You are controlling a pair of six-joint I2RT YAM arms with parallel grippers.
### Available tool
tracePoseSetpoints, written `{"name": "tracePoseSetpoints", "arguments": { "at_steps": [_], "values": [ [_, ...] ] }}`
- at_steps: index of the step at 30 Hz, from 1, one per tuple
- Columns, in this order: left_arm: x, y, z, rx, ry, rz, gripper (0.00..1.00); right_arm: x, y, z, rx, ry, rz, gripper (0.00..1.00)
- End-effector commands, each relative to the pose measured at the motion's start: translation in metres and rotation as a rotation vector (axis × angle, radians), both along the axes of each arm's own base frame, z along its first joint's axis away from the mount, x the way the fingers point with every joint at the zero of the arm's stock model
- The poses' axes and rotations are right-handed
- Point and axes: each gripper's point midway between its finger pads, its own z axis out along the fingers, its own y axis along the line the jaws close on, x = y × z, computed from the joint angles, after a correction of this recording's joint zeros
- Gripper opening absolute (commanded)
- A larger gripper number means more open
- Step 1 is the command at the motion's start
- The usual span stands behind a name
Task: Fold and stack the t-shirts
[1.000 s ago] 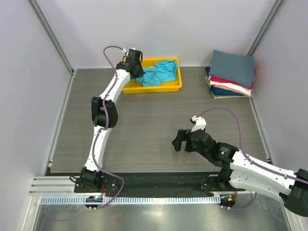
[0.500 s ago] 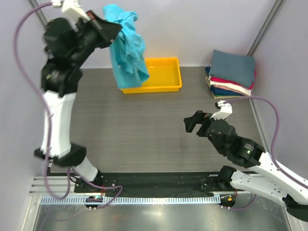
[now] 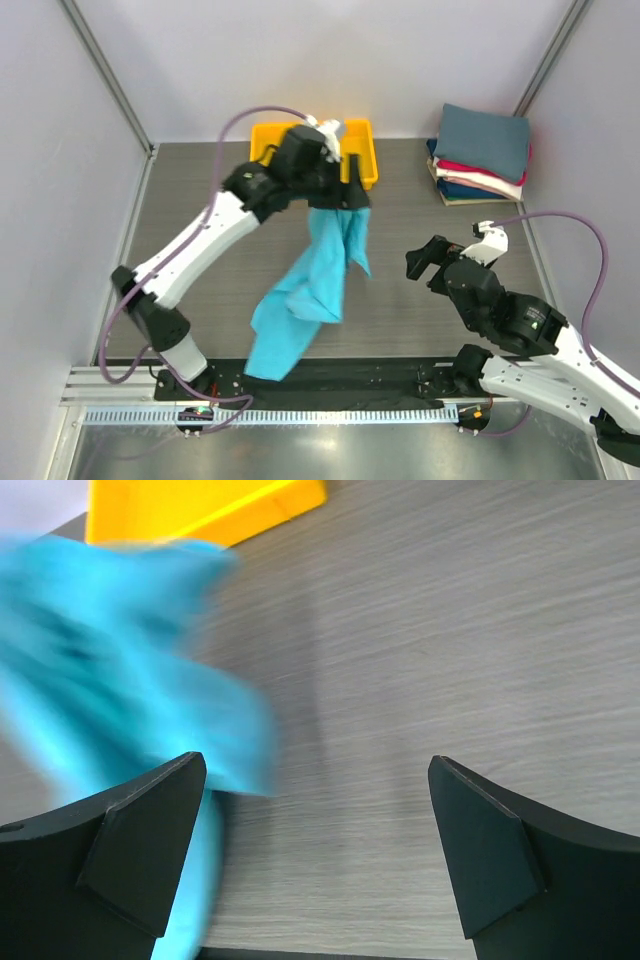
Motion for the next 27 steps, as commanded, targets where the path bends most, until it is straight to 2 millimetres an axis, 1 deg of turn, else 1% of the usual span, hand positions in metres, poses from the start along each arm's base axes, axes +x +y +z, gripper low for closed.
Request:
{"name": "tracePoseSetpoints", "arguments": {
  "at_steps": [1,2,3,4,5,6,7,9,10,11,12,13,14,15,16,17,18,19,20,21,22,23,24,25,26,27],
  "values": [
    [-0.041,-0.035,0.03,-0.057,-0.063,-0.151,0.85,0.001,-0.022,0.007,0.005,-0.007,-0.123,1.0],
    [-0.038,-0.04,0.02,-0.028,-0.056,-0.158,0.94,-0.001,-0.024,0.005,-0.011,-0.001,-0.125,1.0],
    [-0.035,-0.038,0.013,0.003,-0.059,-0.14,1.0,-0.001,-0.026,0.005,-0.013,-0.001,-0.129,1.0],
    [-0.028,-0.028,0.004,0.061,-0.071,-0.106,1.0,-0.002,-0.026,0.003,-0.019,0.002,-0.126,1.0],
    [-0.019,-0.019,-0.001,0.104,-0.091,-0.058,1.0,-0.003,-0.026,0.001,-0.02,0.009,-0.12,1.0],
    [0.005,0.006,-0.012,0.175,-0.109,0.054,1.0,-0.003,-0.024,-0.002,-0.025,0.013,-0.109,1.0],
    [0.016,0.018,-0.017,0.197,-0.103,0.097,1.0,-0.003,-0.021,-0.01,-0.04,0.031,-0.095,1.0],
    [0.039,0.043,-0.028,0.212,-0.077,0.174,1.0,-0.003,-0.004,-0.02,-0.036,0.057,-0.026,1.0],
    [0.064,0.072,-0.04,0.233,-0.053,0.261,1.0,-0.001,0.005,-0.035,-0.065,0.089,0.003,1.0],
    [0.077,0.089,-0.046,0.251,-0.049,0.308,1.0,0.002,0.017,-0.039,-0.055,0.095,0.032,1.0],
    [0.094,0.106,-0.059,0.289,-0.044,0.364,1.0,0.0,0.03,-0.049,-0.053,0.132,0.084,1.0],
    [0.116,0.132,-0.067,0.316,-0.047,0.437,1.0,0.0,0.038,-0.06,-0.08,0.161,0.113,1.0],
    [0.129,0.147,-0.073,0.355,-0.058,0.47,1.0,0.004,0.05,-0.074,-0.104,0.196,0.137,1.0],
    [0.152,0.169,-0.099,0.41,-0.024,0.523,1.0,0.003,0.058,-0.083,-0.114,0.227,0.162,1.0],
    [0.164,0.185,-0.109,0.453,-0.014,0.57,1.0,0.004,0.063,-0.091,-0.126,0.247,0.174,1.0],
    [0.18,0.193,-0.109,0.463,-0.019,0.599,1.0,0.008,0.072,-0.1,-0.142,0.259,0.192,1.0],
    [0.193,0.213,-0.118,0.488,0.004,0.639,1.0,0.006,0.078,-0.105,-0.138,0.27,0.22,1.0],
    [0.21,0.218,-0.151,0.525,0.058,0.645,0.98,0.006,0.081,-0.112,-0.143,0.275,0.233,1.0],
    [0.227,0.222,-0.144,0.511,0.039,0.666,0.98,0.009,0.087,-0.113,-0.142,0.262,0.252,1.0],
    [0.237,0.236,-0.148,0.511,0.063,0.692,0.98,0.01,0.089,-0.116,-0.149,0.266,0.262,1.0],
    [0.25,0.239,-0.185,0.534,0.125,0.687,0.96,0.009,0.091,-0.118,-0.152,0.267,0.275,1.0],
    [0.258,0.24,-0.193,0.516,0.145,0.687,0.95,0.011,0.093,-0.118,-0.161,0.26,0.285,1.0],
    [0.273,0.244,-0.185,0.491,0.122,0.706,0.94,0.011,0.093,-0.12,-0.17,0.264,0.289,1.0],
    [0.279,0.245,-0.193,0.499,0.125,0.707,0.94,0.011,0.094,-0.119,-0.171,0.263,0.296,1.0],
    [0.287,0.248,-0.217,0.536,0.144,0.716,0.93,0.011,0.095,-0.119,-0.172,0.261,0.303,1.0],
    [0.295,0.25,-0.211,0.535,0.121,0.729,0.93,0.011,0.096,-0.119,-0.18,0.259,0.311,1.0]
  ]
}}
